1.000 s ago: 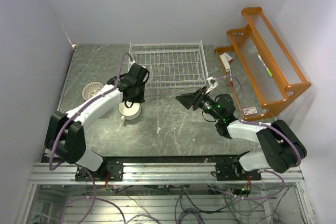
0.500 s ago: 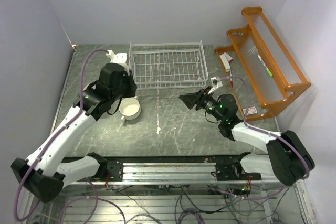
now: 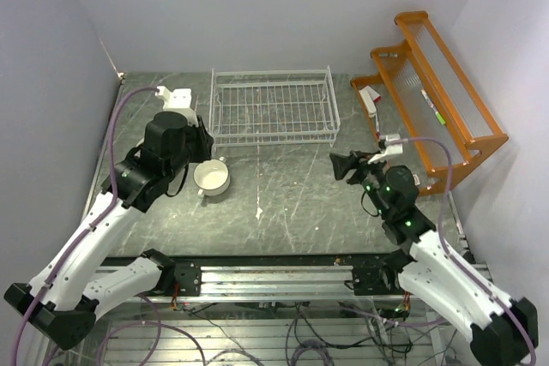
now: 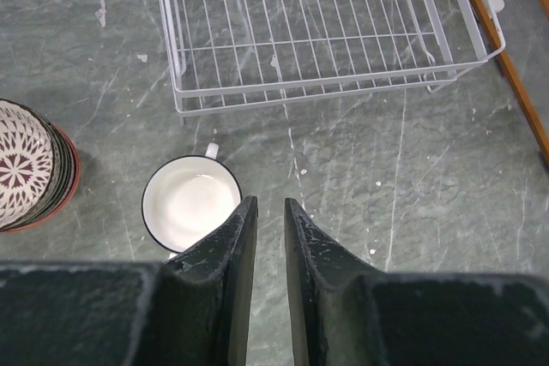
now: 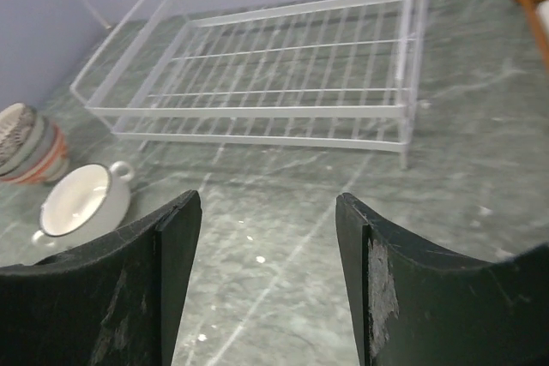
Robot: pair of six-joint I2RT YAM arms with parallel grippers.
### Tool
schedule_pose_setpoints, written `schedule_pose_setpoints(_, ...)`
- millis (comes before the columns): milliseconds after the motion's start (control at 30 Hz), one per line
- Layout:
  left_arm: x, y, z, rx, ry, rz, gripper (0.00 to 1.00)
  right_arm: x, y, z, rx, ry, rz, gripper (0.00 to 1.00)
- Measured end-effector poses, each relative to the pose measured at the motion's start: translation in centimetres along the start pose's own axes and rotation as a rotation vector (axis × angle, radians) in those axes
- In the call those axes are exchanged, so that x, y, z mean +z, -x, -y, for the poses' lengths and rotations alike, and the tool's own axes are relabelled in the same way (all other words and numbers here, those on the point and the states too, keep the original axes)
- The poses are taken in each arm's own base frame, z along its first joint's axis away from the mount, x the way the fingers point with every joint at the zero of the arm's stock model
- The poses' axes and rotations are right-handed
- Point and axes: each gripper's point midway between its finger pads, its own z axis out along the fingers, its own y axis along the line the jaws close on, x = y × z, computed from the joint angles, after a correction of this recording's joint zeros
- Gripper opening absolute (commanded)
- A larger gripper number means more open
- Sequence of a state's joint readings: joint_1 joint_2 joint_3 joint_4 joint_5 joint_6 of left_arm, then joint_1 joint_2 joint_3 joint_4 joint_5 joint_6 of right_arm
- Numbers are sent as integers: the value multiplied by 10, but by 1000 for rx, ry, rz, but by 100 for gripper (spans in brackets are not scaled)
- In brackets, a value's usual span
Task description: Unload the bowls from the dish rack
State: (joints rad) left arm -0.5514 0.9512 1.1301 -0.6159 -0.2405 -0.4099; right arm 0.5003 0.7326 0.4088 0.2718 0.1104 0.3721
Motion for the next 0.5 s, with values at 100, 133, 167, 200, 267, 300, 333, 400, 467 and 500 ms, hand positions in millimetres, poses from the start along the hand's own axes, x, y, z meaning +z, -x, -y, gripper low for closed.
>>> schedule_pose_setpoints(100, -2, -2, -2, 12, -3, 8, 27, -19, 3, 18, -41, -82, 11, 65)
schedule_pose_setpoints(133, -2, -3, -2, 16, -4, 9, 27, -24, 2, 24, -53, -110, 5, 67)
schedule_pose_setpoints(167, -1, -5, -3, 23, -3, 9, 27, -30, 0, 33, -66, -152, -3, 69)
schedule_pose_setpoints(200, 0, -7, -4, 27, -3, 7, 27, -36, -2, 40, -72, -189, -12, 70)
schedule_pose_setpoints(267, 2, -11, -5, 36, 0, -2, 28, -45, -10, 55, -88, -263, -42, 73)
schedule_pose_setpoints(300, 3, -12, -6, 40, 1, -6, 29, -49, -15, 64, -95, -306, -60, 76)
schedule_pose_setpoints(333, 3, -12, -6, 41, 1, -7, 29, -53, -19, 70, -100, -340, -72, 78)
schedule_pose_setpoints(400, 4, -12, -5, 45, -1, -6, 29, -60, -24, 84, -113, -413, -92, 82)
schedule_pose_setpoints(467, 4, -12, -4, 47, -5, -4, 29, -66, -27, 96, -128, -480, -102, 86)
schedule_pose_setpoints(500, 4, -11, -4, 48, -8, -3, 29, -68, -27, 101, -135, -509, -102, 89)
